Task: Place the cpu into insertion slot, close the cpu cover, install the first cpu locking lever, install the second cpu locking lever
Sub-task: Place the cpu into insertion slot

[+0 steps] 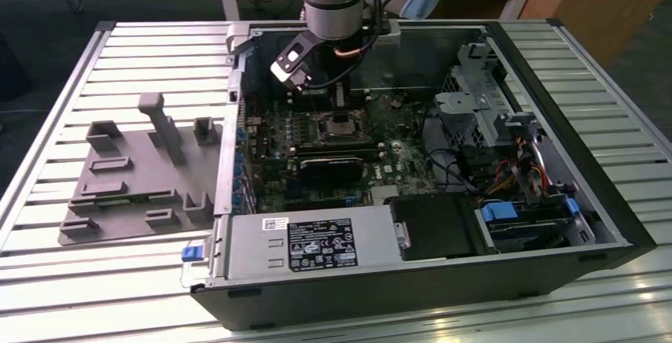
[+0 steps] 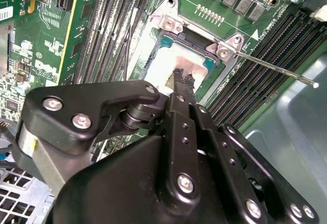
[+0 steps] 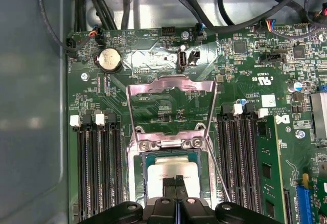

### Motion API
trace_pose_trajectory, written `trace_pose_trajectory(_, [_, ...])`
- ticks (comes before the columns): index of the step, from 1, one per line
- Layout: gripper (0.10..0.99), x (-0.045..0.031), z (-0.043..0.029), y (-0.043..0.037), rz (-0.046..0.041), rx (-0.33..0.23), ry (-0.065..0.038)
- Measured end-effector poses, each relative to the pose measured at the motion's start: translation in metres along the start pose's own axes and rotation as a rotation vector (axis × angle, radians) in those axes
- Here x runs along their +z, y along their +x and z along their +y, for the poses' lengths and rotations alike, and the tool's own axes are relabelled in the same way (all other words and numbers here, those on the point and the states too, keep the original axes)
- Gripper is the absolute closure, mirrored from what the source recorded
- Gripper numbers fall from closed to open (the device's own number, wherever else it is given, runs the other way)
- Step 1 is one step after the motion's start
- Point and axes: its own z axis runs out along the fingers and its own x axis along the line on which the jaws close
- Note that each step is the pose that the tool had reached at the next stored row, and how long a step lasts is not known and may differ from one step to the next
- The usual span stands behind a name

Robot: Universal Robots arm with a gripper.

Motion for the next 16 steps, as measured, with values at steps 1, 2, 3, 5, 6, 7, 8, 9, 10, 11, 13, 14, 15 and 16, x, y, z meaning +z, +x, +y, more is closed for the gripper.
trace_pose_trajectory(1, [0.984, 0.0001, 0.0003, 0.0000, 0.0001, 0.000, 0.000])
trace_pose_trajectory(2, [0.984, 0.0003, 0.0011, 0.0001, 0.0002, 0.000, 0.001])
trace_pose_trajectory(3, [0.984, 0.0004, 0.0017, 0.0000, 0.0001, 0.000, 0.001])
trace_pose_trajectory(5, [0.984, 0.0007, 0.0022, -0.0009, 0.0006, 0.000, 0.002])
trace_pose_trajectory(6, [0.984, 0.0009, 0.0023, -0.0017, 0.0033, 0.000, 0.003])
trace_pose_trajectory(7, [0.984, 0.0011, 0.0023, -0.0028, 0.0083, 0.001, 0.003])
trace_pose_trajectory(8, [0.984, 0.0014, 0.0024, -0.0037, 0.0151, 0.002, 0.004])
trace_pose_trajectory(9, [0.984, 0.0015, 0.0024, -0.0047, 0.0260, 0.003, 0.004])
trace_pose_trajectory(10, [0.984, 0.0017, 0.0025, -0.0054, 0.0356, 0.004, 0.005])
trace_pose_trajectory(11, [0.984, 0.0019, 0.0025, -0.0060, 0.0428, 0.004, 0.006])
trace_pose_trajectory(13, [0.984, 0.0020, 0.0026, -0.0070, 0.0485, 0.005, 0.006])
trace_pose_trajectory(14, [0.984, 0.0022, 0.0026, -0.0072, 0.0487, 0.006, 0.006])
trace_pose_trajectory(15, [0.984, 0.0025, 0.0026, -0.0074, 0.0485, 0.008, 0.006])
trace_pose_trajectory(16, [0.984, 0.0027, 0.0025, -0.0076, 0.0481, 0.011, 0.006])
